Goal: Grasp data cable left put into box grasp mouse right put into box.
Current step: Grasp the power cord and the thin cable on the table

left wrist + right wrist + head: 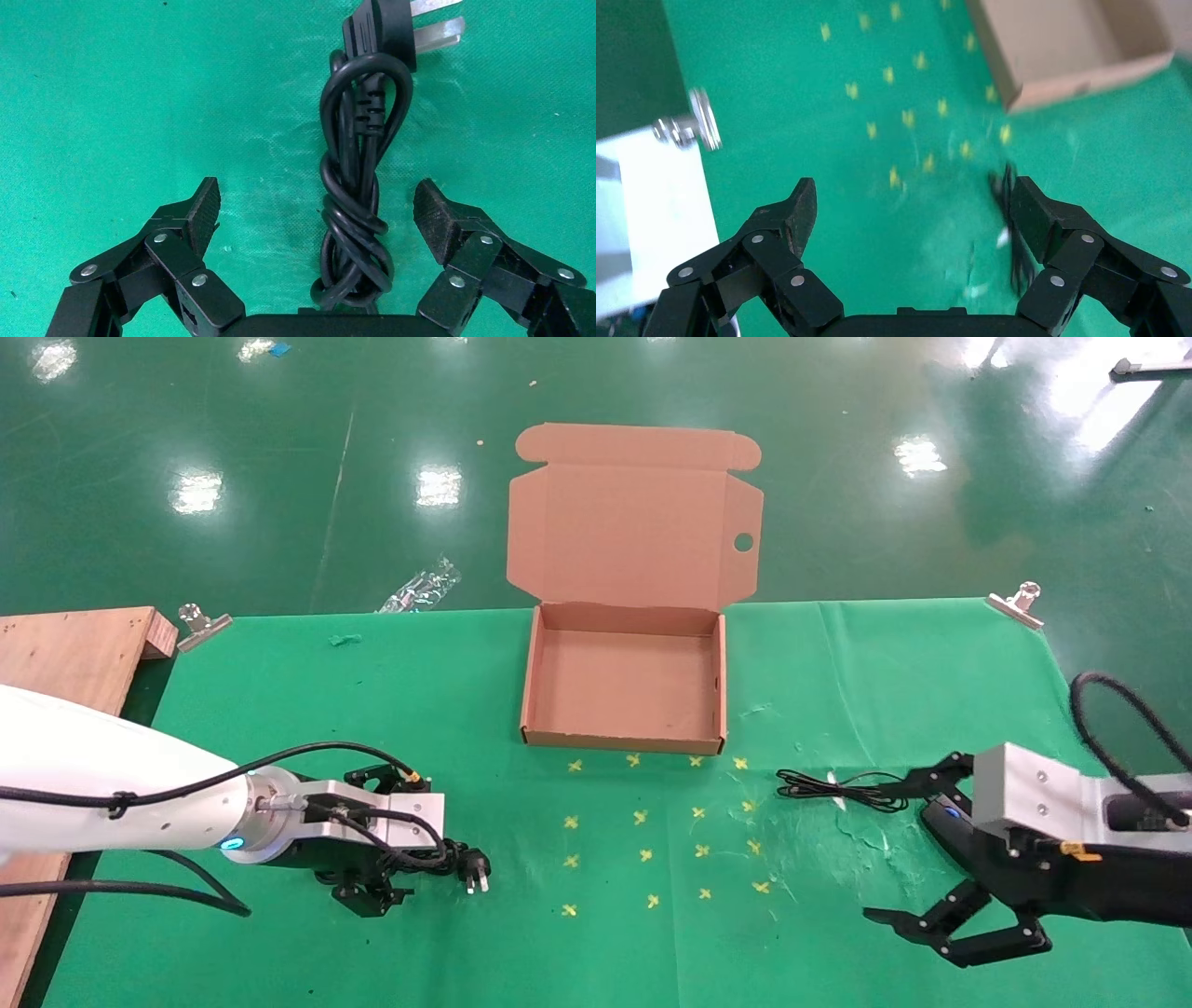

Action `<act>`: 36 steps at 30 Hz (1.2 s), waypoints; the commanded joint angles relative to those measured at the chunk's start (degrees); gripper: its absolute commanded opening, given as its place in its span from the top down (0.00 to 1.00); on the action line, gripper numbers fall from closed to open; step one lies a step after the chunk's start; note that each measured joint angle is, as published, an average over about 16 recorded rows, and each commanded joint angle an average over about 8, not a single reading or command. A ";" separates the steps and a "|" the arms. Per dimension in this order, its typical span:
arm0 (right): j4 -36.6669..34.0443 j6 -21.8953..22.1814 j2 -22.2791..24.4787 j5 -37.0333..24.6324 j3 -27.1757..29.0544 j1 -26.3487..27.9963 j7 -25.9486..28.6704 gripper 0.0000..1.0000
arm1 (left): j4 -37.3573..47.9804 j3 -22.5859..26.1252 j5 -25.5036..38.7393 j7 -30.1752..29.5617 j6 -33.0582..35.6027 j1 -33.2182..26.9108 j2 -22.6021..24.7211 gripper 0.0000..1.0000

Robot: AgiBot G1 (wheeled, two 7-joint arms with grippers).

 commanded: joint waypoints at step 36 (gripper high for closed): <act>-48.09 12.97 -27.14 -22.18 -8.49 15.32 -18.14 1.00 | 0.69 0.18 0.49 -0.16 -0.05 -0.28 0.54 1.00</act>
